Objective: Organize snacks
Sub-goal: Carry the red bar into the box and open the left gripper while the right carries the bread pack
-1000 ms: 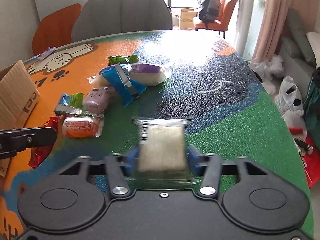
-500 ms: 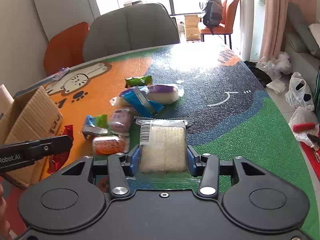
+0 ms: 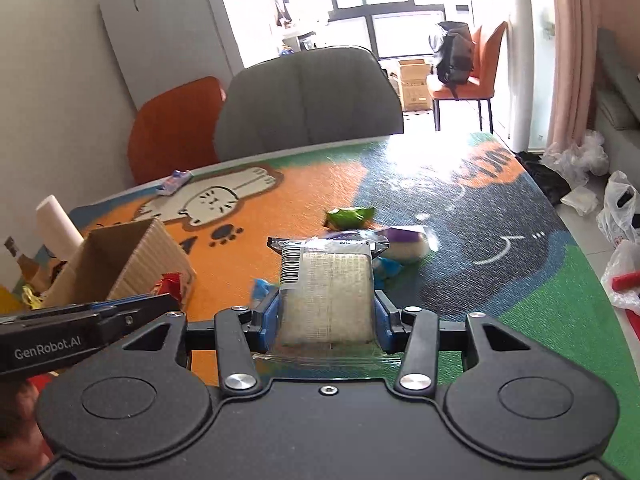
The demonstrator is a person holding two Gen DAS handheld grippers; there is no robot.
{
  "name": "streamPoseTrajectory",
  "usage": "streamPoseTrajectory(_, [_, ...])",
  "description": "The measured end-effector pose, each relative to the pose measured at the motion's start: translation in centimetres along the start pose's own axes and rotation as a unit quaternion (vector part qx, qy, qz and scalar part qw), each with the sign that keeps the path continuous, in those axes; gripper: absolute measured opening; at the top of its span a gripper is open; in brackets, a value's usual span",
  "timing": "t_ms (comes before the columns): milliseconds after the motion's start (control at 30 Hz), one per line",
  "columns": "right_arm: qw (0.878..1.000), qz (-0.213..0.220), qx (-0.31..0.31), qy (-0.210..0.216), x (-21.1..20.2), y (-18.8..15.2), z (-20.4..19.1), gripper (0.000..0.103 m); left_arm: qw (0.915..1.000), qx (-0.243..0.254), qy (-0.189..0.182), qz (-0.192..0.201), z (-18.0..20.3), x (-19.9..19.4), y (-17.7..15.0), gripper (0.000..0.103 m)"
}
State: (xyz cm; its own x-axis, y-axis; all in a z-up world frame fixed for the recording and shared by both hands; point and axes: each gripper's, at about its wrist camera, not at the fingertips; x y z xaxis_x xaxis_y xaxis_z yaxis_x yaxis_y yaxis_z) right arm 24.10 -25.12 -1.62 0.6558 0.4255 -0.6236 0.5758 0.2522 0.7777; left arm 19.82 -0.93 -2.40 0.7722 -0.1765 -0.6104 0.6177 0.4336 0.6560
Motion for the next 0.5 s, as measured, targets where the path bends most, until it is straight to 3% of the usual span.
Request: streamPoseTrajectory(500, [0.998, 0.02, -0.028, 0.059, 0.8, 3.0, -6.1, 0.045, 0.9982, -0.018, 0.038, 0.042, -5.2, -4.3, 3.6, 0.018])
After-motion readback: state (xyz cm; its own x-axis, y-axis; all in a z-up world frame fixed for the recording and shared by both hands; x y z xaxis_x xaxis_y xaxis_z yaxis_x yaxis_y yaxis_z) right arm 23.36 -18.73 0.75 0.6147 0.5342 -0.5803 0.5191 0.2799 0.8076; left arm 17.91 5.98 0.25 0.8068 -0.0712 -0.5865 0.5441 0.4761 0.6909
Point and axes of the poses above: each gripper's, at about its wrist camera, not at the fingertips, and x roughly the way its jaws point, z to its right, y to its top, and after that the axes turned 12 degrees about -x, right-handed
